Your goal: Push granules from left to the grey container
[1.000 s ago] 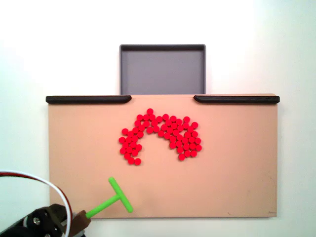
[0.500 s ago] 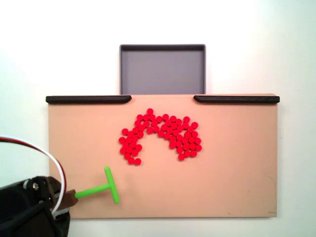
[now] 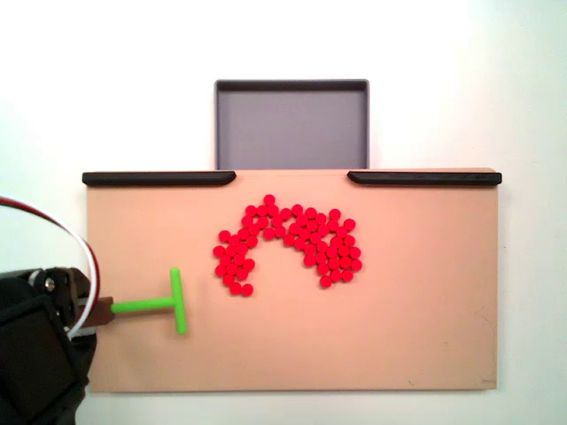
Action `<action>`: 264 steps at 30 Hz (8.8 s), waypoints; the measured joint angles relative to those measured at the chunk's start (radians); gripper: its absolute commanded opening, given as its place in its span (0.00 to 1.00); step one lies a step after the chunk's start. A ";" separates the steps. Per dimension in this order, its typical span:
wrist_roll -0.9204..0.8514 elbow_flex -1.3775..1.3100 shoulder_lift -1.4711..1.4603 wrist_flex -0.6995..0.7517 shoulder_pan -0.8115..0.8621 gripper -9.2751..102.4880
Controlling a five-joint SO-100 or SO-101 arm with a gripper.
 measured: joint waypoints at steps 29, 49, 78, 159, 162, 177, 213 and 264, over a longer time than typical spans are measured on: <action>0.000 -0.091 -0.115 -0.018 0.017 0.08; -0.006 -0.150 -0.170 -0.017 0.060 0.08; -0.095 -0.150 -0.175 -0.017 0.103 0.08; -0.476 -0.167 -0.202 -0.015 0.230 0.08; -0.488 -0.167 -0.204 -0.015 0.236 0.08; -0.551 -0.169 -0.204 -0.015 0.242 0.08; -0.750 -0.169 -0.204 -0.015 0.278 0.08; -0.997 -0.169 -0.204 -0.015 0.299 0.08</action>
